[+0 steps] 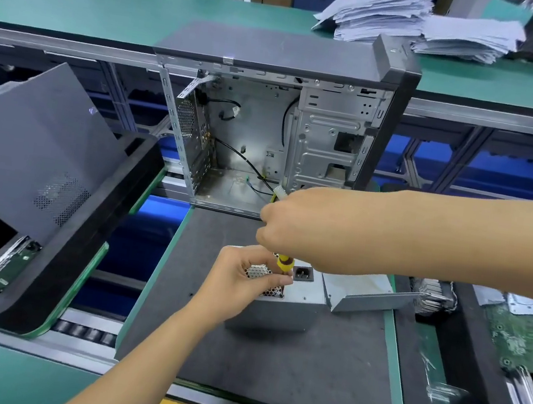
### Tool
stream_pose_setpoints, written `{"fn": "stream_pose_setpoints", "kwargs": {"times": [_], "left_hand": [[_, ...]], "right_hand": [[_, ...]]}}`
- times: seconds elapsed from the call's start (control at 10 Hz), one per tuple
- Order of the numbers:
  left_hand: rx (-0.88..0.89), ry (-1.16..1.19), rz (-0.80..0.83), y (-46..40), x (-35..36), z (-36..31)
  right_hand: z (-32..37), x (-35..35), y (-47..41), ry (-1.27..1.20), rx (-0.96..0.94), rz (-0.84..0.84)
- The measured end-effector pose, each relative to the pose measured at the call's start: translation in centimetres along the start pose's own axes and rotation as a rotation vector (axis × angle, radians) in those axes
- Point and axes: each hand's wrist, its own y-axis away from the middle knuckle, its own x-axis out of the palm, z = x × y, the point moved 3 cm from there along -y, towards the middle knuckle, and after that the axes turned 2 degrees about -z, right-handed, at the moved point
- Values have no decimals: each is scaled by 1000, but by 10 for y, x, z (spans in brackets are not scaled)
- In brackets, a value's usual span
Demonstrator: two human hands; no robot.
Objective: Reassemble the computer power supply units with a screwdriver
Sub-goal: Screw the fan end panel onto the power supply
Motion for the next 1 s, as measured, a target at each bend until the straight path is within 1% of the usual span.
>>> {"fn": "stream_pose_setpoints", "kwargs": {"times": [0.1, 0.2, 0.3, 0.4, 0.5, 0.6, 0.7, 0.8, 0.9, 1.0], "left_hand": [[24, -33, 61, 1, -1, -4], [7, -63, 99, 3, 4, -4], [-28, -27, 26, 2, 6, -1], [-54, -4, 44, 1, 3, 0], [-67, 18, 105, 2, 3, 1], [-80, 18, 156, 2, 4, 0], [-47, -39, 218, 2, 4, -2], [-19, -5, 109, -2, 3, -9], [39, 8, -52, -7, 5, -17], [100, -12, -57, -8, 0, -17]], "right_hand": [[-1, -14, 16, 147, -192, -75], [-2, -16, 19, 268, -240, -94], [-2, -24, 21, 275, -200, -49], [-2, -24, 25, 180, -279, 65], [1, -29, 24, 195, -285, 73], [-2, -27, 24, 234, -230, 3], [-3, -27, 28, 253, -175, -103], [-2, -29, 25, 243, -44, -156], [0, -26, 23, 278, -45, -123], [-2, -24, 30, 249, -249, -24]]}}
